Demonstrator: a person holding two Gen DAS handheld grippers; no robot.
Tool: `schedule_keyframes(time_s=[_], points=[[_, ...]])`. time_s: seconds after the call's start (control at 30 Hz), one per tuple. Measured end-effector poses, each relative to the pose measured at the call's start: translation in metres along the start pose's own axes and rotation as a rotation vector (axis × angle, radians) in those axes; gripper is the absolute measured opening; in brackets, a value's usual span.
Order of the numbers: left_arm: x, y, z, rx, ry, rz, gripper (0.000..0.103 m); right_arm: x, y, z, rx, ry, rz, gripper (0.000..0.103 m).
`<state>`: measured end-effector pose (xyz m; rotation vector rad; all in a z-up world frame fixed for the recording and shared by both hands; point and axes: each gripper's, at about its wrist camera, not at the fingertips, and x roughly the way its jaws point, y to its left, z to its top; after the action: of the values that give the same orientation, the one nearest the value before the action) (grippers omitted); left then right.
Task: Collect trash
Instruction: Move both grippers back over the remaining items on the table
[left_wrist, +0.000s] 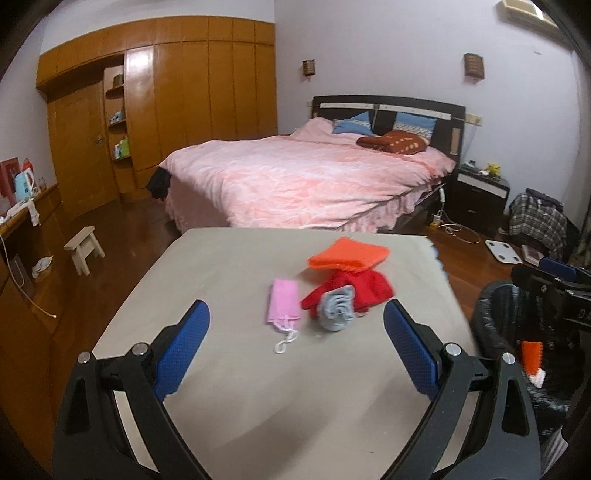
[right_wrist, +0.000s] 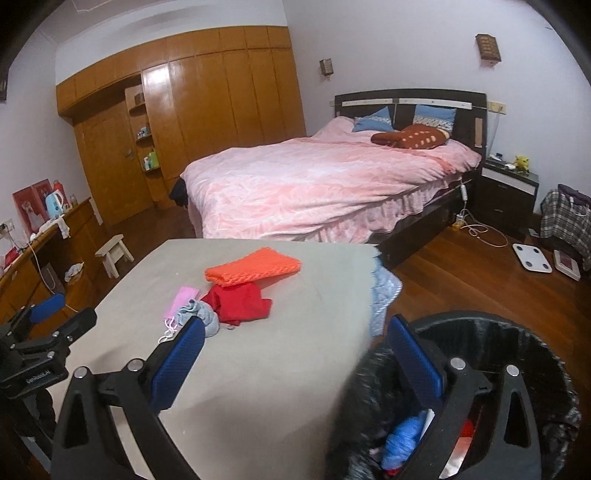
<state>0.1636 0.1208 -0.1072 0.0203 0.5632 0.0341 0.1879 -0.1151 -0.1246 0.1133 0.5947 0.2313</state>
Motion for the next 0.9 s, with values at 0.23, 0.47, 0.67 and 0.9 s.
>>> schedule_keyframes(time_s=[0.23, 0.47, 0.67, 0.9], points=[[0.029, 0.025, -0.004, -0.015, 0.022, 0.033, 0.093, 0.045, 0.032, -0.006, -0.030, 0.045, 0.025, 0.092], [0.055, 0.051, -0.014, -0.031, 0.053, 0.055, 0.093, 0.089, 0.066, -0.015, -0.064, 0.091, 0.062, 0.087], [0.073, 0.069, -0.021, -0.041, 0.071, 0.076, 0.093, 0.120, 0.086, -0.023, -0.080, 0.133, 0.080, 0.083], [0.086, 0.085, -0.024, -0.063, 0.077, 0.084, 0.093, 0.143, 0.103, -0.025, -0.093, 0.168, 0.104, 0.076]])
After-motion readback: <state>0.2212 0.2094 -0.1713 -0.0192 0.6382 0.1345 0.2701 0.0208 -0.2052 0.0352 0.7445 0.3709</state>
